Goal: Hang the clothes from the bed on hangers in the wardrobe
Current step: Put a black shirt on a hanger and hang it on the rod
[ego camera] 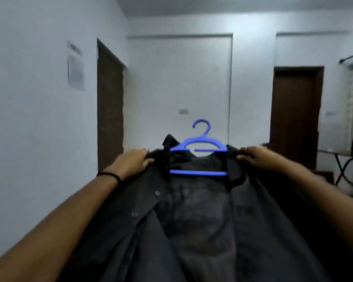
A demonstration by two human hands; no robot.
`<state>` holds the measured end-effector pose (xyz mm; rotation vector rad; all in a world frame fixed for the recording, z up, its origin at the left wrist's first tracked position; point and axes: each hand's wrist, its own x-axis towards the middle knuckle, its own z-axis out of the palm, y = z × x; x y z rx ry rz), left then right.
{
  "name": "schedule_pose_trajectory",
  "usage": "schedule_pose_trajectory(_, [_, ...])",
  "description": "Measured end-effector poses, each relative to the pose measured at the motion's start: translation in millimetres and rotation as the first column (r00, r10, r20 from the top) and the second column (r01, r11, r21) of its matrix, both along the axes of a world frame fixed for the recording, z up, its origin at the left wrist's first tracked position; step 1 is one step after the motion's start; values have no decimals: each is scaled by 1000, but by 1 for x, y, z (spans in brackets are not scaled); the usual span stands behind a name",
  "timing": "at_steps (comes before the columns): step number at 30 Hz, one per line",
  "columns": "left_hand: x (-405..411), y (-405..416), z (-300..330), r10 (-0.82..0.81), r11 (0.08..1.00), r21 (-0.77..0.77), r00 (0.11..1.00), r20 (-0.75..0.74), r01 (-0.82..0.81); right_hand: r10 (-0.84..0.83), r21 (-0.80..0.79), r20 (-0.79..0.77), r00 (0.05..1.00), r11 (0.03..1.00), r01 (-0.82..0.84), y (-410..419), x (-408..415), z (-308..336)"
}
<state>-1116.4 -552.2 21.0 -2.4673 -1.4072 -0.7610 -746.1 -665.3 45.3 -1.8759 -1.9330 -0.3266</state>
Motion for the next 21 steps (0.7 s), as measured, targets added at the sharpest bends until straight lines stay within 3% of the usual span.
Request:
schedule_pose_trajectory(5, [13, 46, -166, 93, 975, -199, 994, -51, -101, -30, -233, -43, 999, 972, 19, 65, 6, -160])
schedule_pose_trajectory(8, [20, 71, -232, 127, 956, -259, 990, -59, -138, -78, -272, -39, 996, 960, 64, 101, 14, -228])
schedule_pose_trajectory(14, [46, 125, -316, 150, 883, -448, 989, -9, -138, -145, -372, -34, 989, 920, 123, 159, 29, -325])
schedule_pose_trajectory(17, [67, 138, -343, 163, 832, -548, 981, 101, -82, -145, -400, -14, 989, 907, 127, 179, 38, -363])
schedule_pose_trajectory(19, [87, 143, -355, 232, 835, -542, 954, 190, -95, -128, -424, -10, 992, 899, 111, 191, 43, -384])
schedule_pose_trajectory(21, [107, 149, -360, 283, 858, -483, 945, 162, -174, -108, -448, -12, 994, 889, 91, 198, 46, -398])
